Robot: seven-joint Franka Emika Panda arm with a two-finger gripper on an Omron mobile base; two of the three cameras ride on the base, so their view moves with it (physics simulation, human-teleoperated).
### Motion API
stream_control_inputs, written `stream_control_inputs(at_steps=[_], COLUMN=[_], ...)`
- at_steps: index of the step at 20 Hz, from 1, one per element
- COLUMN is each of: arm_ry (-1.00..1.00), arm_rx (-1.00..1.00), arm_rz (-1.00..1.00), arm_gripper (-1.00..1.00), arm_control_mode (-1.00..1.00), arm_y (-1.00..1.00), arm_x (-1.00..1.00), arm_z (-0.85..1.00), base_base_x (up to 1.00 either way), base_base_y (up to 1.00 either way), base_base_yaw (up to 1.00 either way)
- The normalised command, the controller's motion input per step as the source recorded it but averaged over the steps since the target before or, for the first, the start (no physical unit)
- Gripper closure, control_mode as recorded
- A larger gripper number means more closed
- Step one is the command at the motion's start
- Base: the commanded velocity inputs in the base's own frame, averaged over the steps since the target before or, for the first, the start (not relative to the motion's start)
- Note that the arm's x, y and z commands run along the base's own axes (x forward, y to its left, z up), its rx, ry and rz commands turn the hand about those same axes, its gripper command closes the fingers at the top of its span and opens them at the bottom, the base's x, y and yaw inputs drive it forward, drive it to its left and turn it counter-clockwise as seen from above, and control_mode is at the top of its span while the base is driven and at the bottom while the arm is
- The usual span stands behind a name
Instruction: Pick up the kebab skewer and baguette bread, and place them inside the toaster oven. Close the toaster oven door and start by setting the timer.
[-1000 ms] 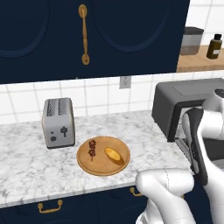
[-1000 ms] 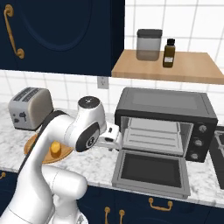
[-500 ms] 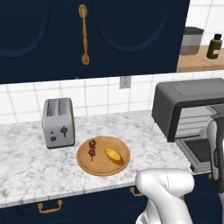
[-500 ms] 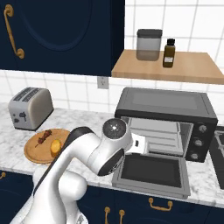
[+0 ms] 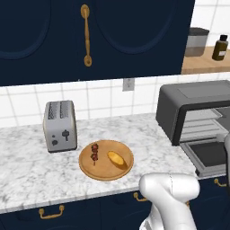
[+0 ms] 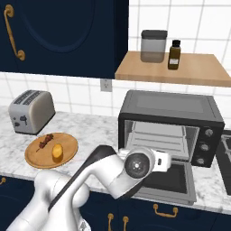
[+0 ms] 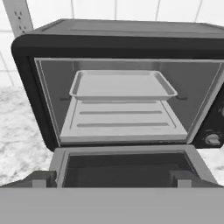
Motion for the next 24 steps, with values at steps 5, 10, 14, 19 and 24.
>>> stream_control_inputs(at_steps=[5,10,14,19,24], arm_ry=[-0.19,-0.21,-0.16,-0.06,0.00], arm_rx=[0.00,-0.01,-0.01,0.00,0.00], arm_rz=[-0.05,-0.04,-0.02,0.00,0.00], arm_gripper=[-1.00,-1.00,-1.00,-1.00,-1.00], arm_control_mode=[-1.00,-1.00,-1.00,-1.00,-1.00], arm_y=[-0.28,-0.11,-0.03,-0.03,-0.15], arm_x=[0.61,0.59,0.48,0.36,0.26], arm_z=[0.08,0.02,0.01,0.03,0.02], base_base_x=[0.00,0.00,0.00,0.00,0.00], base_base_y=[0.00,0.00,0.00,0.00,0.00], base_base_yaw=[0.00,0.00,0.00,0.00,0.00])
